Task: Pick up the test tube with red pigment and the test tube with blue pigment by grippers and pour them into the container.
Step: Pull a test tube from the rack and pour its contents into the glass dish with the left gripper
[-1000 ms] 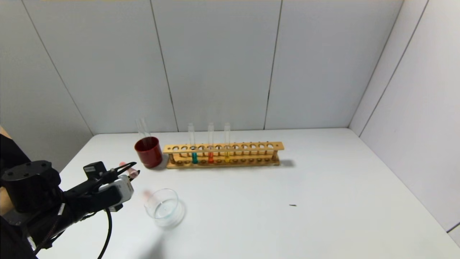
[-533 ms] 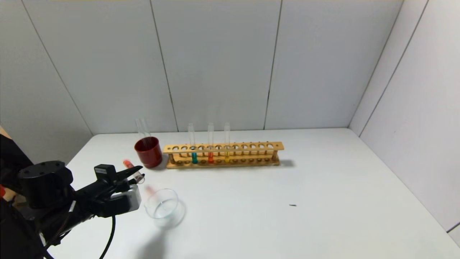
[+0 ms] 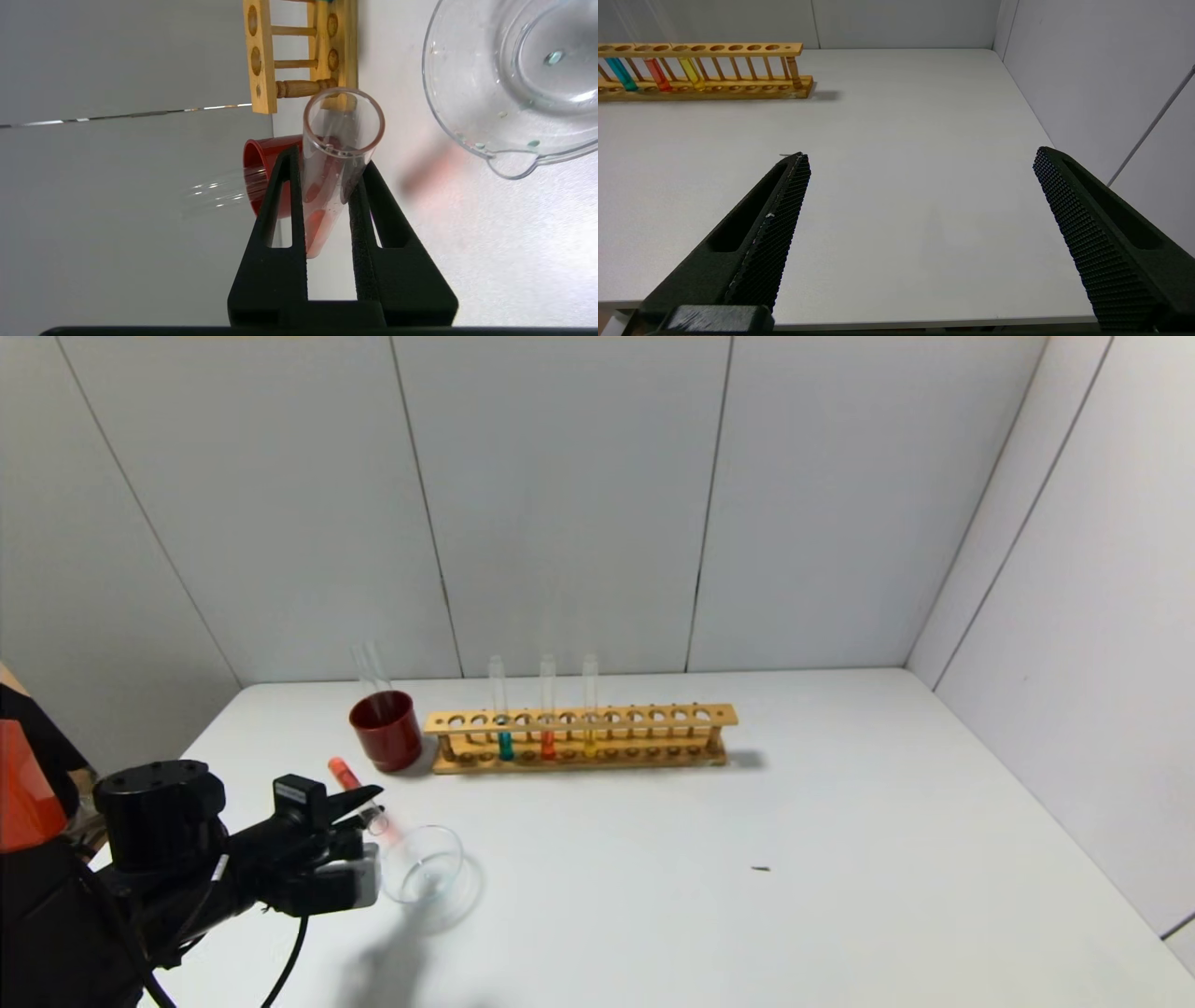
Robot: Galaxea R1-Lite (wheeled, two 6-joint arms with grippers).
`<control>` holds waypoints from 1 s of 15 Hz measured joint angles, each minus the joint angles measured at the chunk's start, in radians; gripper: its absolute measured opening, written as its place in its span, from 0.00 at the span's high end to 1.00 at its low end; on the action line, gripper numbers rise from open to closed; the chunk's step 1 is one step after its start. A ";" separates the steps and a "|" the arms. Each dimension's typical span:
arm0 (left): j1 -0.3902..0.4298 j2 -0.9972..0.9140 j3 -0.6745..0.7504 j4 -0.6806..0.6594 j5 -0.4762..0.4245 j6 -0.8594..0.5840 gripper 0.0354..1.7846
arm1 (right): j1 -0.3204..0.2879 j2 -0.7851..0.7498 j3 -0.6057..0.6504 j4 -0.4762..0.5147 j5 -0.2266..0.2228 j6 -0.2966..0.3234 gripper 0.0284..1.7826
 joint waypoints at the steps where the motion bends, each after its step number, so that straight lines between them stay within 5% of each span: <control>1: 0.000 0.008 -0.007 0.001 0.002 0.027 0.84 | 0.000 0.000 0.000 0.000 0.000 0.000 0.02; 15: -0.035 0.067 -0.084 0.000 0.030 0.270 0.84 | 0.000 0.000 0.000 0.000 0.000 0.000 0.02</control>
